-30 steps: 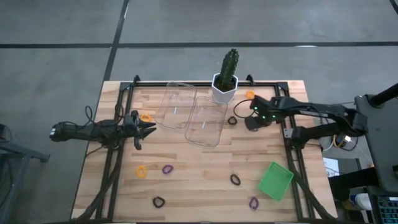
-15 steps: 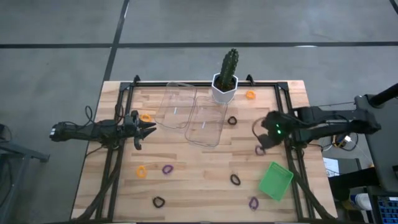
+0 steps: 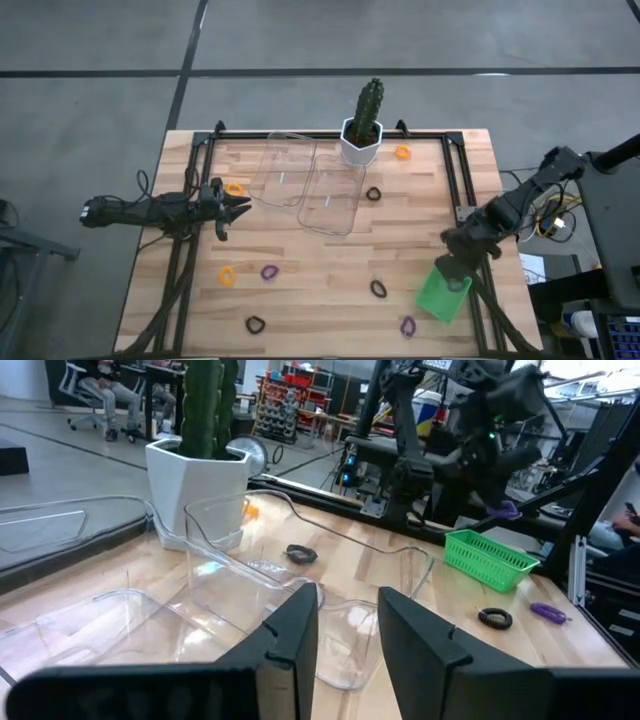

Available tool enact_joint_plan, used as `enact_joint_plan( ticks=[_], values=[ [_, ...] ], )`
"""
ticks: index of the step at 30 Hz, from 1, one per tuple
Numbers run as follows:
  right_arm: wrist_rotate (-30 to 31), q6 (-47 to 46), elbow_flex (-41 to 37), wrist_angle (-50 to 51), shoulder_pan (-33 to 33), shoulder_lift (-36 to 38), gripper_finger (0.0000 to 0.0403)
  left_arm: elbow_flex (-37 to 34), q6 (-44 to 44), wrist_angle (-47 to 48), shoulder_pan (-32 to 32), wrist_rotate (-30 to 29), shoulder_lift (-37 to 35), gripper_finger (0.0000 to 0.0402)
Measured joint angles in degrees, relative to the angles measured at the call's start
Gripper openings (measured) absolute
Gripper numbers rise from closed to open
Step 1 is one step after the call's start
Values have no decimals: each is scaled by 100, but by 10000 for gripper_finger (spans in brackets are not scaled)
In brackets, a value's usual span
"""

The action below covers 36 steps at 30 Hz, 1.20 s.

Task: Sort items
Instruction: Put the top right purple keychain into the green bin, then put the left purple keychain into the green bin

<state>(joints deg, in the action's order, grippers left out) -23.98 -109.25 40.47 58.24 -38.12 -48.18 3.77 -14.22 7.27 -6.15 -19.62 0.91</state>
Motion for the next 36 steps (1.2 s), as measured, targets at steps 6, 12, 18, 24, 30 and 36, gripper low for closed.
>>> enact_joint_plan(
  ticks=[6,12,18,24,30,36],
  values=[
    [321,-669,0,-21,-635,-364,13,-2,0,0,1,1,2,101],
    [640,-736,0,-65,-654,-609,13,-2,-177,0,2,-2,4,101],
    [1170,-719,0,-62,-652,-1009,13,-2,-398,0,2,0,4,101],
    [1339,-635,0,-105,-650,-1401,35,2,-398,2,1,0,4,101],
    [1337,-517,0,-276,-650,-1583,94,2,-402,2,0,0,4,101],
    [1448,-299,80,-420,-650,-1518,141,2,-406,2,0,2,4,101]
  ],
)
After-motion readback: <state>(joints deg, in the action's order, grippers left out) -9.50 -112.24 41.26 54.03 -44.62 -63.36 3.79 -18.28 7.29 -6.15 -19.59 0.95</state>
